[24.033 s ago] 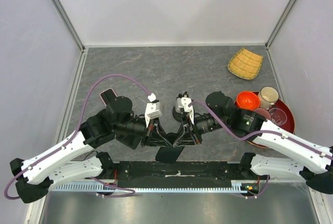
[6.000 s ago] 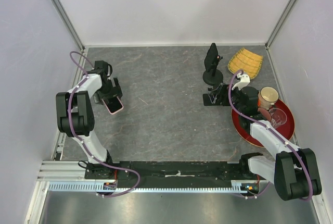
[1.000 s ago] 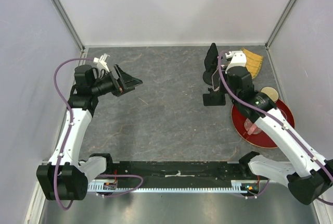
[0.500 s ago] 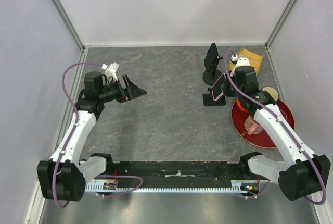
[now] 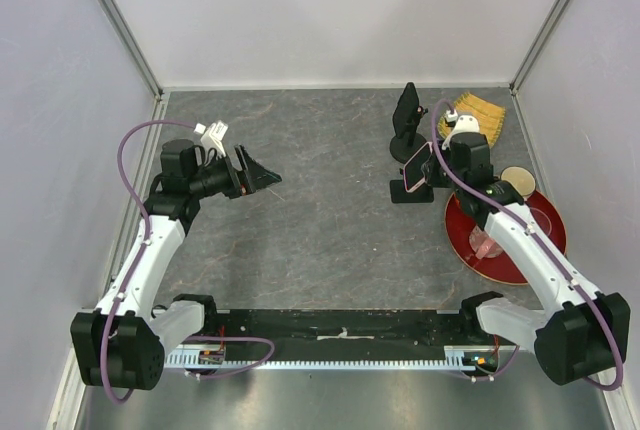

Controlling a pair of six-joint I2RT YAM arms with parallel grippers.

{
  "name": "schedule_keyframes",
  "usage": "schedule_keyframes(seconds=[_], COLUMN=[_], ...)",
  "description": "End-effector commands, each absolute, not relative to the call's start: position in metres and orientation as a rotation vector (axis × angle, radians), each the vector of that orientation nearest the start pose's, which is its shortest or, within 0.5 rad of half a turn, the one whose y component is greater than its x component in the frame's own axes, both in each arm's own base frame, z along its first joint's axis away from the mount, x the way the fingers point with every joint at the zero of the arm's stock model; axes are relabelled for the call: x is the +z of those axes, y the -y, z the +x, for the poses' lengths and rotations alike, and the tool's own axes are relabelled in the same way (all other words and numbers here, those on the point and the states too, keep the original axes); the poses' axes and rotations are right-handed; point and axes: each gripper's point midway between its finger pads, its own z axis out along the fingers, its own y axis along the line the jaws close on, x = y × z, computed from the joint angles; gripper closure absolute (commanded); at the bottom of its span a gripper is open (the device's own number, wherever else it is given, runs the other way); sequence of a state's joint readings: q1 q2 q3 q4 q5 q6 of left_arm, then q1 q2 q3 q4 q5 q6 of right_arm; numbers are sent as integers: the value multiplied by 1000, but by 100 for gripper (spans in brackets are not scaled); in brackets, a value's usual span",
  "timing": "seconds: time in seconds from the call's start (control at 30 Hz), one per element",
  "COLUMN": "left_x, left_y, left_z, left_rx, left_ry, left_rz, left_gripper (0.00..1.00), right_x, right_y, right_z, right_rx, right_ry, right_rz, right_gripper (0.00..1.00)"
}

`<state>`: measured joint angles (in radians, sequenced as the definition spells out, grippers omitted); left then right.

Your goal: Place the phone on the phone stand

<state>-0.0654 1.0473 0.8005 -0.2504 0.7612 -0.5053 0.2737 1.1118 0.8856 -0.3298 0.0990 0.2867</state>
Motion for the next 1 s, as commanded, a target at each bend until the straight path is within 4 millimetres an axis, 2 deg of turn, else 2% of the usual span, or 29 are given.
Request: schedule_keyframes(seconds=[0.0,0.13,0.83,0.87,0.9,0.97], left_x=[228,228,225,225,225,225], left_y=[157,156,158,158,159,158], left_z=[279,279,278,278,278,279], left_rx=[-1114,-1115,-1134,-1134,-1136,-1135], left_ry=[-2045,-2041,-2052,-2051,-2051,-2052], left_rz=[124,124,129,129,130,127], left_gripper=[9,9,9,9,9,9], right_x=[221,219,195,195,195,194], right_y=[-90,-85,-87,-86,-85,-85], right_z=[355,357,359,359,359,360], right_rx=[269,265,292,286,285,282], right_ry=[-1990,-1997,-2095,-2094,-2099,-2106], right_rz=[104,124,137,138,137,136], right_gripper=[100,100,100,99,91,85])
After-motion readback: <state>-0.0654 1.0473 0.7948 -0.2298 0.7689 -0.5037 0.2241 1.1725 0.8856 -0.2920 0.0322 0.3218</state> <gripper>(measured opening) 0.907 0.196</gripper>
